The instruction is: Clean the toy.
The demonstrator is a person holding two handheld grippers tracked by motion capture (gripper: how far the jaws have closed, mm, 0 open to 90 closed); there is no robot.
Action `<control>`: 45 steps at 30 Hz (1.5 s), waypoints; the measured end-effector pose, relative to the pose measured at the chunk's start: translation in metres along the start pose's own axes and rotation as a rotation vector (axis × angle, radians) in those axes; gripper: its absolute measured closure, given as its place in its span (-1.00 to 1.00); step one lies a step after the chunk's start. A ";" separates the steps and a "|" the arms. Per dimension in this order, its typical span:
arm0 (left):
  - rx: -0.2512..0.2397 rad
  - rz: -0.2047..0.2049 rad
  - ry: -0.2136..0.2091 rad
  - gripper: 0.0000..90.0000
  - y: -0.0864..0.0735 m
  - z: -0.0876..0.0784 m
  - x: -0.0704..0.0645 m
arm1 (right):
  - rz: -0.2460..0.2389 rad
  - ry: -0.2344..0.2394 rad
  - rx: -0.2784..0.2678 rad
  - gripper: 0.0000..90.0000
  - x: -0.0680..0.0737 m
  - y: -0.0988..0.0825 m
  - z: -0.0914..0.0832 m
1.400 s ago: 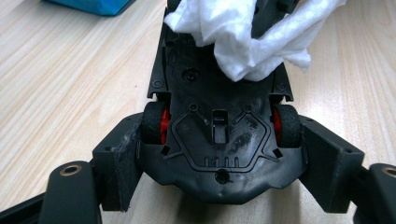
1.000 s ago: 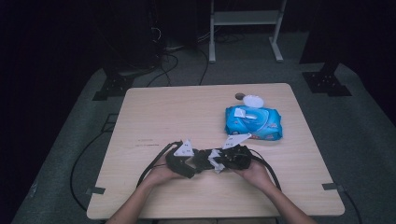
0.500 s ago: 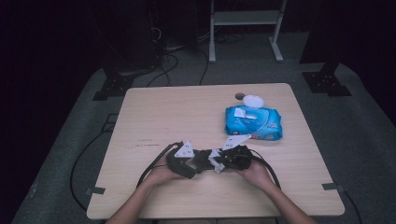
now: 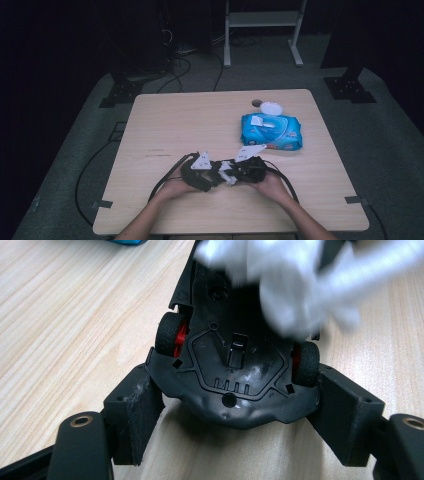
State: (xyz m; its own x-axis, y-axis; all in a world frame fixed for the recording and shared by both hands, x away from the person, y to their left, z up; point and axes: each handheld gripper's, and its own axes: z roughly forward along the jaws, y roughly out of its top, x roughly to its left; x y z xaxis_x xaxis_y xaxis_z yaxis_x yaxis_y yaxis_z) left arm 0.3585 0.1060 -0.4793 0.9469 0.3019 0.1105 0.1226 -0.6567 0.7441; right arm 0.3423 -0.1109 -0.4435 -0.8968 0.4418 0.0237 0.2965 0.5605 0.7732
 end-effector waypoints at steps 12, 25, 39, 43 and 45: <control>0.006 0.001 0.005 -0.42 -0.001 -0.002 -0.001 | 0.001 -0.089 0.027 0.79 -0.002 0.014 0.016; 0.011 0.001 0.016 -0.42 0.000 -0.002 -0.003 | 0.022 -0.109 0.010 0.79 -0.002 0.024 0.028; 0.009 0.008 0.007 -0.28 0.000 -0.004 -0.002 | 0.050 -0.161 0.013 0.79 -0.015 0.010 0.003; -0.054 -0.025 0.011 -0.20 -0.002 -0.012 0.002 | 0.081 -0.159 0.005 0.79 -0.021 0.004 0.000; -0.059 -0.010 0.025 -0.35 0.001 -0.011 0.001 | 0.101 -0.147 0.024 0.79 -0.023 0.001 0.004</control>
State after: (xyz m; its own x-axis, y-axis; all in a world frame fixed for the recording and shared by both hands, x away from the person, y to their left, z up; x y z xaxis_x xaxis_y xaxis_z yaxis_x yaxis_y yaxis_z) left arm 0.3560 0.1132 -0.4714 0.9379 0.3258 0.1190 0.1132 -0.6118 0.7829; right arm 0.3641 -0.1179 -0.4457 -0.8049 0.5933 0.0063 0.3921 0.5239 0.7562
